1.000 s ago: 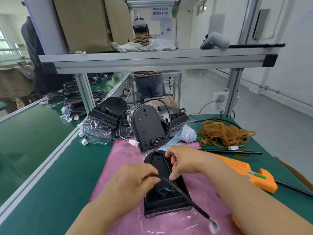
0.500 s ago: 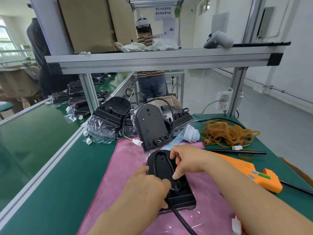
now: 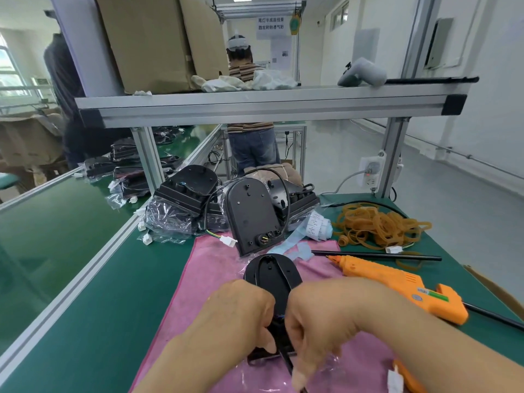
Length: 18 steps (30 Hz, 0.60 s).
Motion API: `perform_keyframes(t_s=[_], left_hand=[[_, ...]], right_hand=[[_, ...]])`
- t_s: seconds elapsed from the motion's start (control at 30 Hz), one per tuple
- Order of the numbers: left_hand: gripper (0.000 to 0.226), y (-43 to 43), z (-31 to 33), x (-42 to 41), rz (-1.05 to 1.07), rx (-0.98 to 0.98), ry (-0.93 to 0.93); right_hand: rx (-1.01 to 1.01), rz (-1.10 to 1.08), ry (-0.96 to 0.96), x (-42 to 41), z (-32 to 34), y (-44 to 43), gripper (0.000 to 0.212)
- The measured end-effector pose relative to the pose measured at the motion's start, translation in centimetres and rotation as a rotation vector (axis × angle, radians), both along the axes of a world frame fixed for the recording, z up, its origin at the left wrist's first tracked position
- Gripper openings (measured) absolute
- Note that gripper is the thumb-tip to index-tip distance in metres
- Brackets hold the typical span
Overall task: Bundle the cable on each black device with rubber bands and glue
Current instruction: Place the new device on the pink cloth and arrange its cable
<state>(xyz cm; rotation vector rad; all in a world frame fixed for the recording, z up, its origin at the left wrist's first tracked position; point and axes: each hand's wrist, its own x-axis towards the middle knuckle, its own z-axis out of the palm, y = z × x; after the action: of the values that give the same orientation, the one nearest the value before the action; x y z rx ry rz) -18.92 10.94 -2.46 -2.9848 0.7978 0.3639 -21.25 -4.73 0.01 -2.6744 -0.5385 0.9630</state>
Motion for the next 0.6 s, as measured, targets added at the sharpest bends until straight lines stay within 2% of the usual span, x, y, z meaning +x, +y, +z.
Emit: perform_keyframes(t_s=[0.07, 0.13, 0.2, 0.23, 0.3, 0.33, 0.43, 0.5, 0.6], left_hand=[[0.038, 0.3, -0.1, -0.1, -0.016, -0.048, 0.003], [0.046, 0.5, -0.2, -0.2, -0.053, -0.095, 0.017], [0.046, 0.4, -0.1, -0.3, -0.09, -0.094, 0.015], [0.045, 0.3, 0.0, -0.3, -0.099, -0.085, 0.012], [0.045, 0.3, 0.0, -0.3, -0.108, -0.071, 0.004], [0.047, 0.4, -0.1, -0.3, -0.115, -0.068, -0.007], [0.054, 0.2, -0.2, -0.4, -0.161, -0.02, -0.05], [0.058, -0.2, -0.3, -0.8, -0.209, 0.069, -0.098], [0.057, -0.5, -0.5, -1.1, -0.208, 0.094, -0.157]], right_hand=[[-0.033, 0.028, -0.013, -0.6, -0.9, 0.5, 0.014], [-0.048, 0.025, -0.018, -0.9, -1.2, 0.5, 0.016], [0.026, -0.022, 0.025, -1.0, -0.8, 0.2, 0.01], [0.071, -0.039, 0.044, -1.0, -0.7, 0.1, 0.013], [0.14, -0.074, 0.074, -1.2, -0.6, -0.1, 0.031], [0.18, -0.098, 0.116, -1.4, -0.7, -0.1, 0.031], [0.387, -0.237, 0.256, -2.2, -1.9, -0.3, 0.007], [0.407, -0.262, 0.257, -2.7, -2.6, -0.5, 0.014], [0.389, -0.257, 0.292, -3.1, -2.5, -0.9, 0.015]])
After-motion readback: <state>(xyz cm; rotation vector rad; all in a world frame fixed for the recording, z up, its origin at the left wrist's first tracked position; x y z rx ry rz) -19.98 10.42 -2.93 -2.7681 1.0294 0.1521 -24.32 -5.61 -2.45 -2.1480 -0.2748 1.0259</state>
